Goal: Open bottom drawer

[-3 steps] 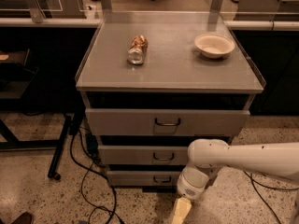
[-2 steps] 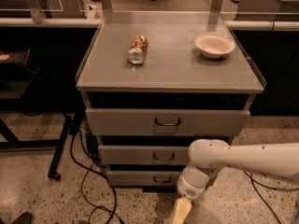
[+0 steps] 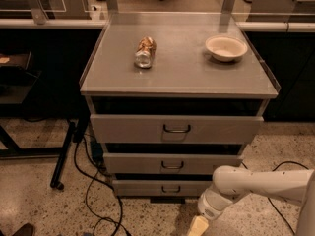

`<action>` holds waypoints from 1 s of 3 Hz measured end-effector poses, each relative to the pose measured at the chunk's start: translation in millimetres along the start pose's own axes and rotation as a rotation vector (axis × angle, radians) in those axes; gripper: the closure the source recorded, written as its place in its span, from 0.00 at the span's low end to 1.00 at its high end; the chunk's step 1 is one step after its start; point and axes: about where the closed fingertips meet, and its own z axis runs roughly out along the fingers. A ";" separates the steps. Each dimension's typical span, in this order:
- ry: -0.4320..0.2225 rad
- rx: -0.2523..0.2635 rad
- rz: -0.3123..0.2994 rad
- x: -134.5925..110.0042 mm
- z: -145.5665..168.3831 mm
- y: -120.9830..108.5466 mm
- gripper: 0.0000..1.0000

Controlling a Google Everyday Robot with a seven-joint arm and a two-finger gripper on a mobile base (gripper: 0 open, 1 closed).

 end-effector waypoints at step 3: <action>-0.039 0.014 -0.036 -18.7 41.2 -19.5 0.00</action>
Offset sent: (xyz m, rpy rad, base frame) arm -0.0010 0.0335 -0.0383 0.0617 -0.0160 0.0581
